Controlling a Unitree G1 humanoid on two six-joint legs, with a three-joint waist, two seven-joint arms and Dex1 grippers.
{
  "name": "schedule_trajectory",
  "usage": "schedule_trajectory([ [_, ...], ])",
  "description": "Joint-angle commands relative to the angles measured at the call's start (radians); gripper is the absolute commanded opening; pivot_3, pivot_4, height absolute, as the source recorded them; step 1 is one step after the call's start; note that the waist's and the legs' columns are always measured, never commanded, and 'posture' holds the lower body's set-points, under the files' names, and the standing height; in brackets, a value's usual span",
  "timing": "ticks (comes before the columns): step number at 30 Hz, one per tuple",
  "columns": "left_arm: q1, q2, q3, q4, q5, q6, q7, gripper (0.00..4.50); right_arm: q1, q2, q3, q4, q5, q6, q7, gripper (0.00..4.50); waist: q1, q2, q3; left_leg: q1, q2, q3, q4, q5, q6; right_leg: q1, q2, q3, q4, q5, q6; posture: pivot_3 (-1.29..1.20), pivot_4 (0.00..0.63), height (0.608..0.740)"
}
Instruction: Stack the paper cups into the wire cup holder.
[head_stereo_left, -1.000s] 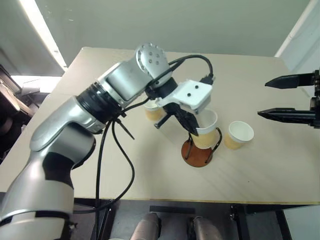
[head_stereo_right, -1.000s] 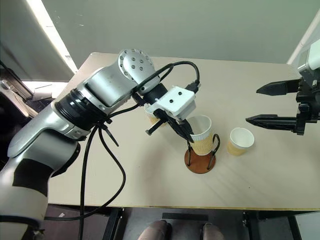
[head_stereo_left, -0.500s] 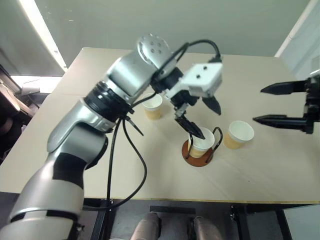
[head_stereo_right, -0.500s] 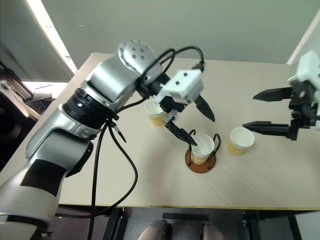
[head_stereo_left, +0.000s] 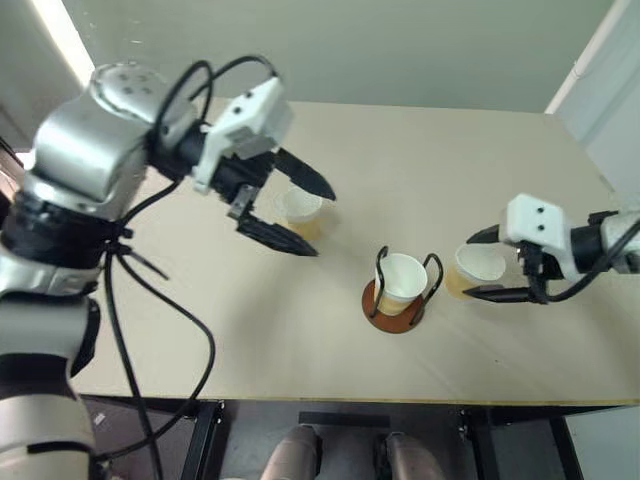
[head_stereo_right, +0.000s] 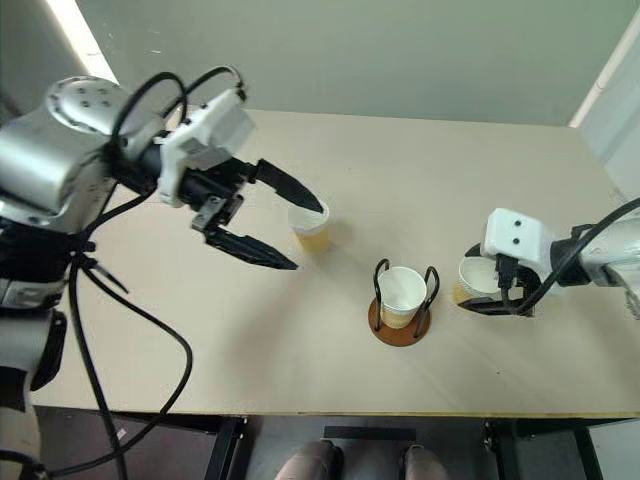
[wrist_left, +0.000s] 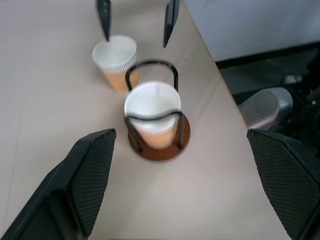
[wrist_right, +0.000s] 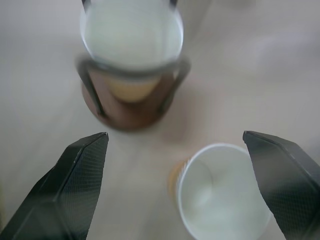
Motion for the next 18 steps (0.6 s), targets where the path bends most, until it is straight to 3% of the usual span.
schedule_trajectory([
  [1,0.046,0.04,0.096,-0.084,-0.024,0.069,0.009,4.49,-0.029,0.012,0.031,0.031,-0.081,-0.057,0.022,4.5,0.0,0.0,0.0,0.0,0.0,0.0,0.001,0.0,0.0,0.0,0.0,0.0,0.0,0.0,0.0,0.0,0.15,0.74],
  [12,0.24,0.082,0.251,-0.25,-0.044,0.196,0.124,4.49,-0.068,0.079,0.142,0.177,-0.282,-0.178,0.096,4.5,-0.008,0.0,0.0,0.002,0.0,0.001,0.001,0.0,0.0,0.001,0.0,0.0,0.001,0.0,0.0,0.0,0.15,0.74],
  [15,0.254,0.081,0.266,-0.266,-0.05,0.215,0.14,4.5,-0.082,0.108,0.143,0.18,-0.295,-0.175,0.109,3.86,-0.008,0.0,0.0,0.002,0.0,0.001,0.001,0.0,0.0,0.001,0.0,0.0,0.001,0.0,0.0,0.0,0.15,0.74],
  [18,0.273,0.087,0.272,-0.274,-0.045,0.215,0.144,4.5,-0.101,0.134,0.138,0.165,-0.296,-0.16,0.13,2.82,-0.012,0.0,0.0,0.002,0.0,0.001,0.0,0.0,0.0,0.001,0.0,0.001,0.001,0.0,-0.001,0.0,0.15,0.74],
])
